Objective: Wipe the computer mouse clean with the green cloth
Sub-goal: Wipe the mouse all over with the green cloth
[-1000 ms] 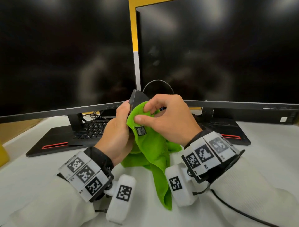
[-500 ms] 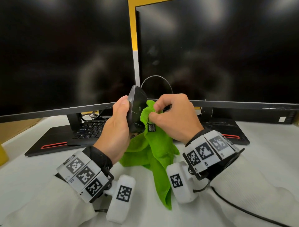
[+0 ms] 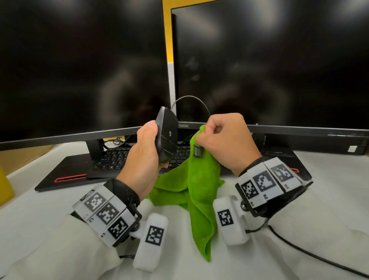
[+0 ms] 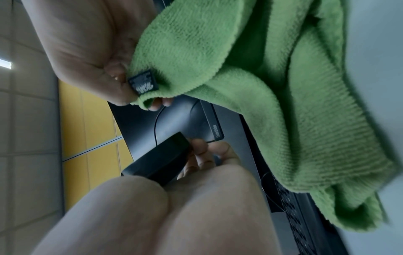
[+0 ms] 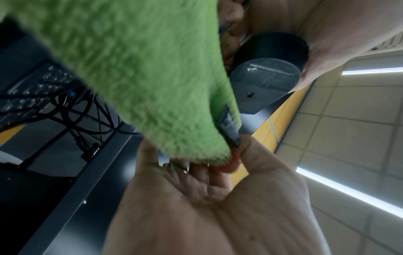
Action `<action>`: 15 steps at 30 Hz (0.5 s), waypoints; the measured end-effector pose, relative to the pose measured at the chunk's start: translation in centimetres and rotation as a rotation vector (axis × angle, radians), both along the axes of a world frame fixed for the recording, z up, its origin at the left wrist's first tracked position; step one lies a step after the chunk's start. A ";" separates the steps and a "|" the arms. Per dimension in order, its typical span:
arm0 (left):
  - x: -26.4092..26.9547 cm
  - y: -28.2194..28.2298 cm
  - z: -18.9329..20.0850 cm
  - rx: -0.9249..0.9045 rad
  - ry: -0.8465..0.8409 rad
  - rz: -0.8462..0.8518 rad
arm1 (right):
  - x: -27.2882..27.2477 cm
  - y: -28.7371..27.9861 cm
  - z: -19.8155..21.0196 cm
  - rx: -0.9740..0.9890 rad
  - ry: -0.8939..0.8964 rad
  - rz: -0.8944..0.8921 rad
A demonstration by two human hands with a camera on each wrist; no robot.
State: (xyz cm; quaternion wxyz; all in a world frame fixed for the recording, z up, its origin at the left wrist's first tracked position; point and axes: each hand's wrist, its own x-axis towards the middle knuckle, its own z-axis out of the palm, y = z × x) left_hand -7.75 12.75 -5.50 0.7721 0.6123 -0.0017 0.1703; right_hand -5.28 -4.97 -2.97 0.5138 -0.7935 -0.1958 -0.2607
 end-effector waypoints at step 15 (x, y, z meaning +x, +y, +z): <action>-0.4 -0.3 0.3 0.010 0.003 -0.052 | -2.0 -0.2 1.1 -0.019 0.013 0.219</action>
